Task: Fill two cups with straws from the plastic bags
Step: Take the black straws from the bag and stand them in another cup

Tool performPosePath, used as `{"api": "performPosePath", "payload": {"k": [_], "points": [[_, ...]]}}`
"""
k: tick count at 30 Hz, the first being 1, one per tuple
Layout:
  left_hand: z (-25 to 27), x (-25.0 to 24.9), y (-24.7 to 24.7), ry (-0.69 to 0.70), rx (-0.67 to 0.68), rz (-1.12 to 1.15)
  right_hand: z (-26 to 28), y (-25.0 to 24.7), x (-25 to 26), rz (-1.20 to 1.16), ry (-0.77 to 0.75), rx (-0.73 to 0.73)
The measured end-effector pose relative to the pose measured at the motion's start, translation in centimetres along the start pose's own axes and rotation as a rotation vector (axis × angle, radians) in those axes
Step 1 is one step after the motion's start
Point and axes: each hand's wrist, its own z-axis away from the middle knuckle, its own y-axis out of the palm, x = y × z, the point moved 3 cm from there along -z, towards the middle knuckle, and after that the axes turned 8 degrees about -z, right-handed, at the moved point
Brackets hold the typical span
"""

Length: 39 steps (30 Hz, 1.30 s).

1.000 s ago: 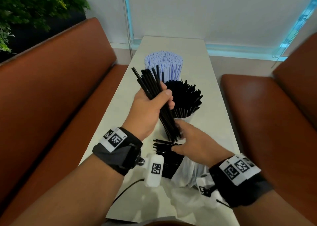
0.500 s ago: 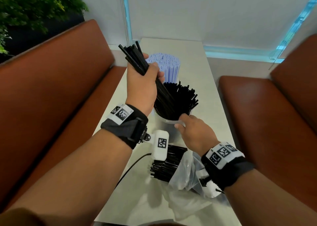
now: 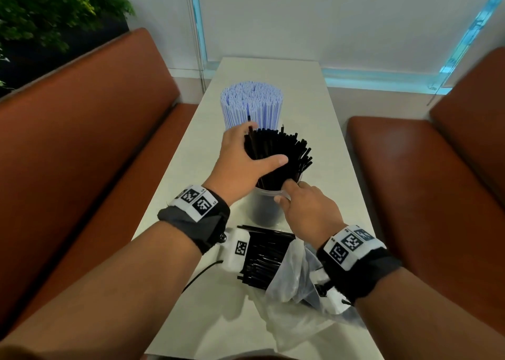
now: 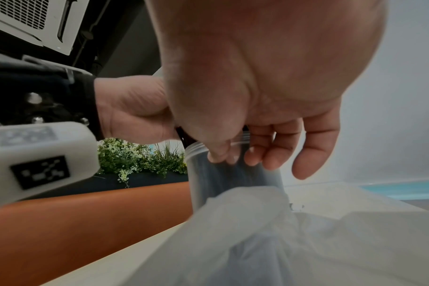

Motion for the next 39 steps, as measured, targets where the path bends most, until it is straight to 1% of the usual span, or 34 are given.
{"api": "performPosePath", "payload": {"k": [2,4,6,8,10,11,12,13,15,16,18,19,20,22,23,25,26,27,28,30,31,32,33,34,35,36,37,39], "points": [[-0.3,-0.6,-0.8,0.020,-0.054,0.010,0.0,-0.1,0.1,0.001,0.008,0.006],[-0.2,-1.6,-1.3,0.124,-0.116,-0.030,0.0,-0.2,0.1,0.006,0.001,0.000],[0.1,-2.6,-1.3,0.259,-0.170,-0.140,0.1,-0.3,0.2,0.008,-0.006,-0.004],[0.4,-3.1,-0.5,0.400,-0.122,-0.344,0.2,-0.3,0.2,0.006,-0.003,-0.003],[0.7,-2.9,0.9,0.502,-0.012,-0.569,0.1,-0.2,0.2,-0.002,0.007,-0.004],[0.9,-2.5,1.2,0.506,0.026,-0.615,0.1,-0.2,0.2,-0.005,0.011,-0.003],[0.9,-2.3,1.3,0.485,0.032,-0.613,0.1,-0.2,0.2,-0.007,0.011,-0.001],[0.8,-2.3,1.0,0.464,0.002,-0.573,0.0,-0.1,0.1,-0.009,0.007,-0.004],[0.5,-2.5,0.7,0.467,-0.081,-0.523,0.1,-0.1,0.1,-0.019,0.006,-0.011],[0.4,-2.6,0.9,0.486,-0.074,-0.559,0.1,-0.1,0.1,-0.020,0.005,-0.013],[0.7,-2.5,1.6,0.521,0.046,-0.713,0.0,-0.2,0.1,-0.016,0.003,-0.012],[0.9,-2.2,1.9,0.519,0.087,-0.748,0.0,-0.2,0.2,-0.016,0.003,-0.008],[1.1,-2.0,2.0,0.516,0.083,-0.735,0.0,-0.2,0.2,-0.019,0.005,-0.005],[1.1,-1.9,1.8,0.521,-0.005,-0.671,0.0,-0.2,0.0,-0.037,0.008,-0.003],[1.2,-1.9,2.0,0.519,-0.007,-0.699,0.0,-0.1,0.0,-0.043,0.003,-0.003],[1.3,-1.4,2.7,0.485,0.118,-0.882,0.1,-0.3,0.1,-0.028,-0.012,0.009],[1.5,-1.2,2.7,0.472,0.152,-0.911,0.2,-0.3,0.2,-0.009,-0.023,0.021],[1.6,-1.1,2.4,0.478,0.141,-0.865,0.3,-0.6,0.3,0.003,-0.036,0.022],[1.8,-1.3,1.7,0.489,0.083,-0.761,0.6,-0.9,0.2,-0.006,-0.053,-0.003],[2.5,-1.0,-0.5,0.481,-0.111,-0.523,1.9,-1.7,-0.1,-0.047,-0.065,-0.151],[3.0,-0.3,-1.6,0.442,-0.185,-0.433,2.7,-2.0,-0.3,-0.046,-0.039,-0.237],[3.7,0.7,-2.4,0.379,-0.221,-0.365,3.4,-2.0,-0.7,-0.031,0.009,-0.282],[4.4,1.7,-2.9,0.298,-0.221,-0.327,3.9,-1.7,-1.1,-0.012,0.085,-0.255],[5.2,2.8,-2.9,0.216,-0.186,-0.308,4.2,-1.2,-1.5,0.016,0.178,-0.173],[5.9,4.0,-2.5,0.144,-0.117,-0.311,4.3,-0.7,-1.9,0.056,0.267,-0.069],[6.6,5.0,-1.8,0.093,-0.019,-0.336,4.2,-0.1,-2.2,0.098,0.329,0.025],[7.4,6.0,-0.8,0.061,0.106,-0.374,3.9,0.3,-2.3,0.130,0.360,0.094],[8.9,7.3,1.5,0.049,0.376,-0.470,3.5,0.9,-2.1,0.148,0.357,0.169]]}}
